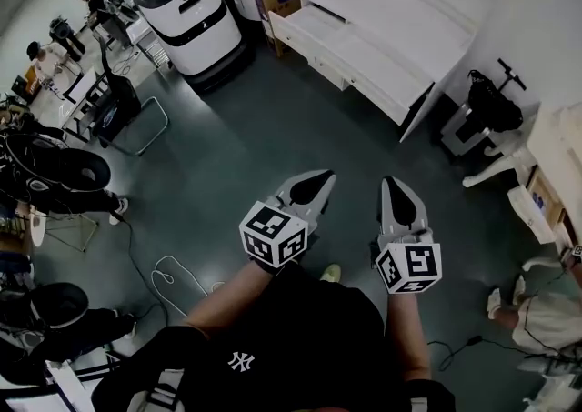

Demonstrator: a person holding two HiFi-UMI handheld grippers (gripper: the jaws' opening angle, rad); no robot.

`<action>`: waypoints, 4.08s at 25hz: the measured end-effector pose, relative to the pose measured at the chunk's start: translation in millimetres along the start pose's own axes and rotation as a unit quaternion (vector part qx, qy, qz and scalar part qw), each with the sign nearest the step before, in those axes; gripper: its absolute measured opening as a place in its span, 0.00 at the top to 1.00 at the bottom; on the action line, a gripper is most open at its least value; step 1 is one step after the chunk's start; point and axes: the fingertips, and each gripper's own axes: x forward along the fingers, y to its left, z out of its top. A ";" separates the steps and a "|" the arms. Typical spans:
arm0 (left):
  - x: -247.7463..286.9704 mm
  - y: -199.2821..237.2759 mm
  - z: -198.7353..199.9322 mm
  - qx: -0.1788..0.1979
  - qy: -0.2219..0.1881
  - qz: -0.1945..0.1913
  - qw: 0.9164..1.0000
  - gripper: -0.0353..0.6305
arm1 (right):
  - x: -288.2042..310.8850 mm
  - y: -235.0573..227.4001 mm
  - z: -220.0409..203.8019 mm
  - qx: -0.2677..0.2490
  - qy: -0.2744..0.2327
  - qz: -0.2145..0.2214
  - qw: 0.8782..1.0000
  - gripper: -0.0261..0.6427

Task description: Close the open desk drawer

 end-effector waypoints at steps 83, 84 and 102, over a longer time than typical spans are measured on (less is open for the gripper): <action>529.5 211.7 -142.1 0.003 0.213 -0.109 0.971 0.95 | 339.6 -425.1 -324.1 -0.113 0.302 -0.133 0.937 0.62; 532.4 212.1 -144.7 0.002 0.213 -0.108 0.971 0.95 | 341.0 -426.1 -327.3 -0.117 0.303 -0.133 0.936 0.62; 563.7 210.4 -148.8 -0.006 0.212 -0.103 0.972 0.95 | 351.8 -473.4 -325.3 -0.133 0.305 -0.155 0.930 0.50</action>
